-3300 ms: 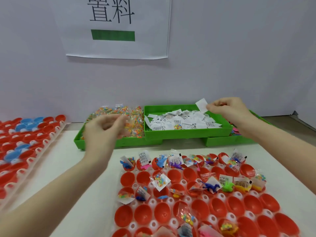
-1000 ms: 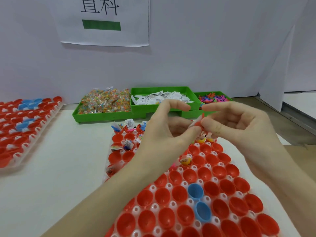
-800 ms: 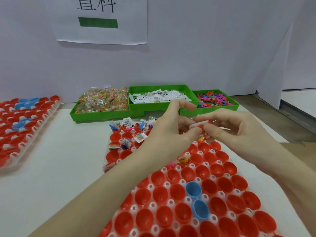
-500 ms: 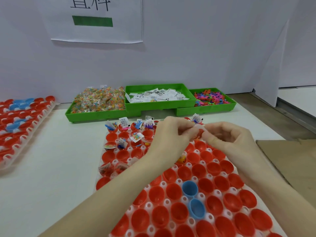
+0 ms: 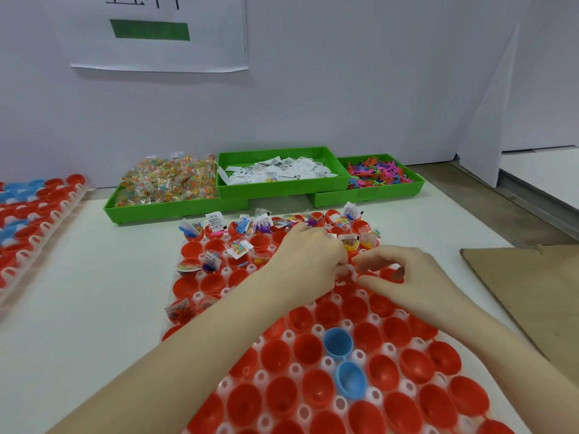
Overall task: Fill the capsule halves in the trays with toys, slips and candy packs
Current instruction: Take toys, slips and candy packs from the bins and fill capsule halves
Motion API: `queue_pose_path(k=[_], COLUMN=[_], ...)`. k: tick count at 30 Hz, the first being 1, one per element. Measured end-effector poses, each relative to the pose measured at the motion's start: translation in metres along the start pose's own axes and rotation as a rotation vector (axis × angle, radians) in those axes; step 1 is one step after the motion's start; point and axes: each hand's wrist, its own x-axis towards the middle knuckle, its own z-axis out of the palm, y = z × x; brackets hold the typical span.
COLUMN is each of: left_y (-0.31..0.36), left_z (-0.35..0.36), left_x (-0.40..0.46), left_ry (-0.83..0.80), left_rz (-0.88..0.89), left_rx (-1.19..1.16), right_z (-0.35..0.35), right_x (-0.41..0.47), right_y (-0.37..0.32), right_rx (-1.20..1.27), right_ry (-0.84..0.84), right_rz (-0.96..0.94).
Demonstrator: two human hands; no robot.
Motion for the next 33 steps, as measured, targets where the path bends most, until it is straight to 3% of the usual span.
queue_pose_path(k=[5, 12, 16, 24, 29, 33], left_y=[-0.003, -0.008, -0.013, -0.007, -0.006, -0.006], left_z=[0.002, 0.006, 0.01, 0.012, 0.018, 0.017], left_x=[0.001, -0.007, -0.005, -0.007, -0.009, -0.01], left_ry=[-0.029, -0.094, -0.013, 0.05, 0.09, 0.106], left_rz=[0.0, -0.223, -0.357, -0.311, -0.329, -0.338], left_rx=[-0.1, -0.63, -0.698, -0.643, -0.687, -0.683], right_z=[0.01, 0.011, 0.007, 0.001, 0.011, 0.006], right_x=[0.009, 0.015, 0.018, 0.03, 0.028, 0.034], right_y=[0.0, -0.004, -0.007, -0.013, -0.025, -0.03], right_rx=[-0.203, -0.32, -0.359, -0.379, -0.716, -0.732], right_ry=[-0.037, -0.003, -0.043, -0.25, -0.196, -0.183], right_rz=[-0.012, -0.02, -0.015, 0.033, -0.038, 0.002])
